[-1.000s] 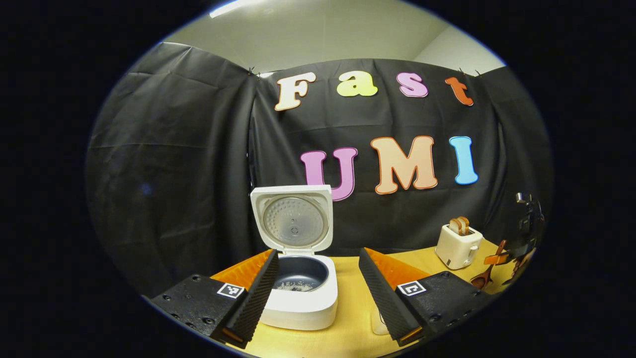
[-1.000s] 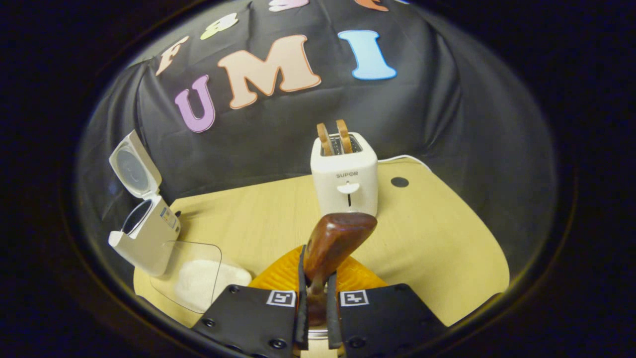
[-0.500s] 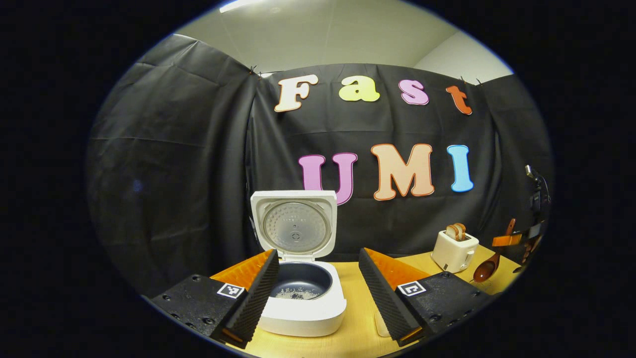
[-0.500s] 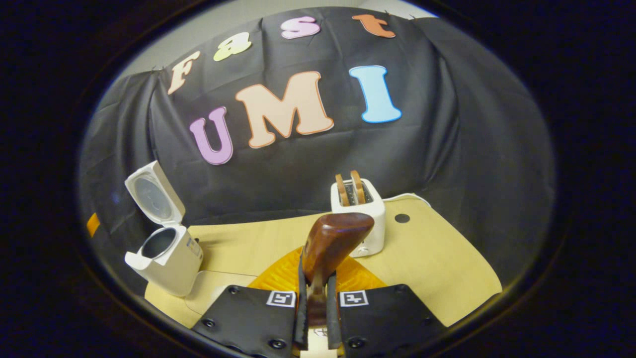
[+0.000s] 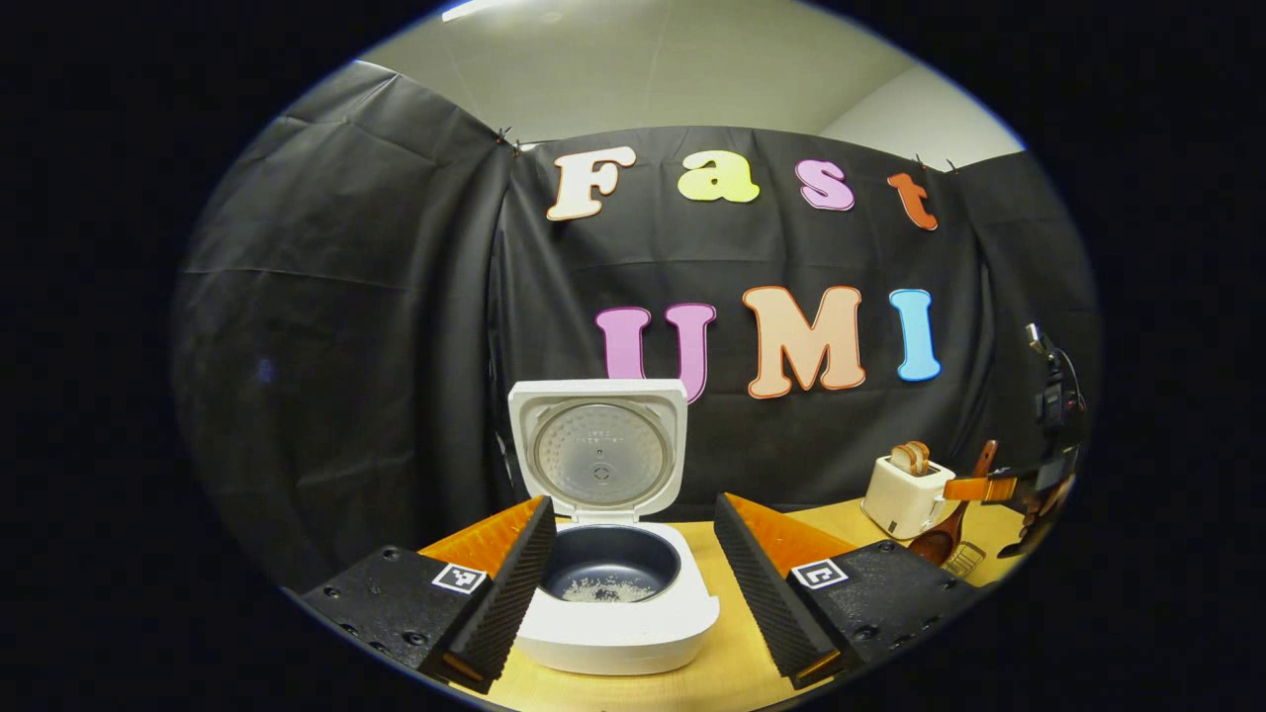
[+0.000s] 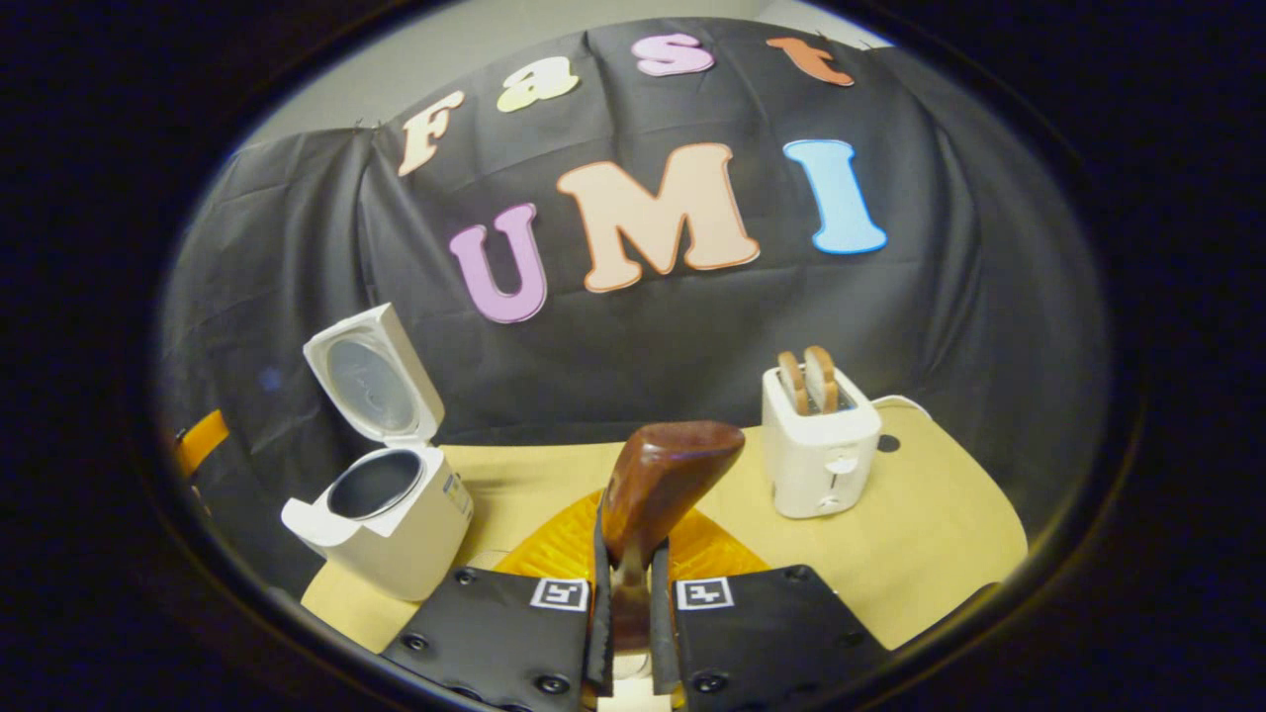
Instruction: Close the left gripper, press the button to open the rice cooker; take a wooden spoon from the chopstick holder with the right hand, scoop a spoonful of rice and pour it into the rice cooker, then put the wooden spoon back into the chopstick holder.
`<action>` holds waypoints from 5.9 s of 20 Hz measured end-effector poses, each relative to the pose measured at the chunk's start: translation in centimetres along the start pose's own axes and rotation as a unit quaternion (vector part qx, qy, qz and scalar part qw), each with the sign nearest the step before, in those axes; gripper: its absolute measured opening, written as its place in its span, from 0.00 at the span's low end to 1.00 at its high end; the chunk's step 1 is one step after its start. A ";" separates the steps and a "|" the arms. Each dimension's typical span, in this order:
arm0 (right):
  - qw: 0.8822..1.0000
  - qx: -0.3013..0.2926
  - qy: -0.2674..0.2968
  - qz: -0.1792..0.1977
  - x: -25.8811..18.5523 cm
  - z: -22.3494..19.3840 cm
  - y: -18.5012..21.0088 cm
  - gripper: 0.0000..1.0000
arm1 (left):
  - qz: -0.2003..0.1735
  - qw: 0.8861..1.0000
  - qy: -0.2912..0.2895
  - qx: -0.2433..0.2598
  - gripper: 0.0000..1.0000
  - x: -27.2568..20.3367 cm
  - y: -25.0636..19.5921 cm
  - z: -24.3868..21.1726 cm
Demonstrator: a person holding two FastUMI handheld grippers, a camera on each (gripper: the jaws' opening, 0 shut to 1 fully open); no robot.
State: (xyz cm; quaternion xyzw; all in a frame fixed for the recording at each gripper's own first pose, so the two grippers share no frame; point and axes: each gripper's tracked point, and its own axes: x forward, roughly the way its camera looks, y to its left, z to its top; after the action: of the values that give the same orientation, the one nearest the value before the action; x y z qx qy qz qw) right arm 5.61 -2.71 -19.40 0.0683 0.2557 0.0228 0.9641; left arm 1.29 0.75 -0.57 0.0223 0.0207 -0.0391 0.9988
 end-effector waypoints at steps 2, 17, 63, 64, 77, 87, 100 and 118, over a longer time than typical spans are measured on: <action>1.000 -0.018 0.005 0.006 0.9 -1.2 1.4 0.19 | 0.002 1.000 0.000 0.001 0.95 0.0 0.8 0.0; 0.979 -0.197 0.035 -0.034 5.5 -9.9 6.0 0.19 | 0.019 1.000 0.003 0.001 0.95 0.2 4.1 -0.8; 0.859 0.487 0.123 0.095 5.4 -2.8 9.3 0.18 | 0.040 0.999 0.003 -0.017 0.94 -0.9 8.7 -1.4; 0.860 0.484 0.123 0.102 5.4 -2.3 10.5 0.18 | 0.041 0.999 0.004 -0.018 0.98 -1.1 9.2 -1.5; 0.883 0.432 0.100 0.154 11.8 1.7 25.7 0.18 | 0.041 0.998 0.023 -0.049 0.94 -0.6 14.8 -4.1; 0.948 0.283 0.085 0.114 16.2 -1.7 32.3 0.19 | 0.045 0.997 0.039 -0.058 0.94 0.6 18.5 -6.0; 0.992 -0.020 0.024 0.120 16.8 -1.1 38.8 0.17 | 0.050 0.994 0.049 -0.080 0.95 1.3 20.0 -7.4; 0.923 -0.328 -0.116 0.161 10.2 2.7 43.0 0.19 | 0.033 0.996 0.023 -0.082 0.93 0.8 18.3 -5.6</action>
State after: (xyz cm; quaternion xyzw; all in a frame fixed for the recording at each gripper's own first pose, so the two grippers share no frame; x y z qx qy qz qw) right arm 15.44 40.29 -15.92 -0.2095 0.1054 0.2523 0.9388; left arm 3.34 19.16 -5.40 -0.0577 0.0456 -0.0037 0.9973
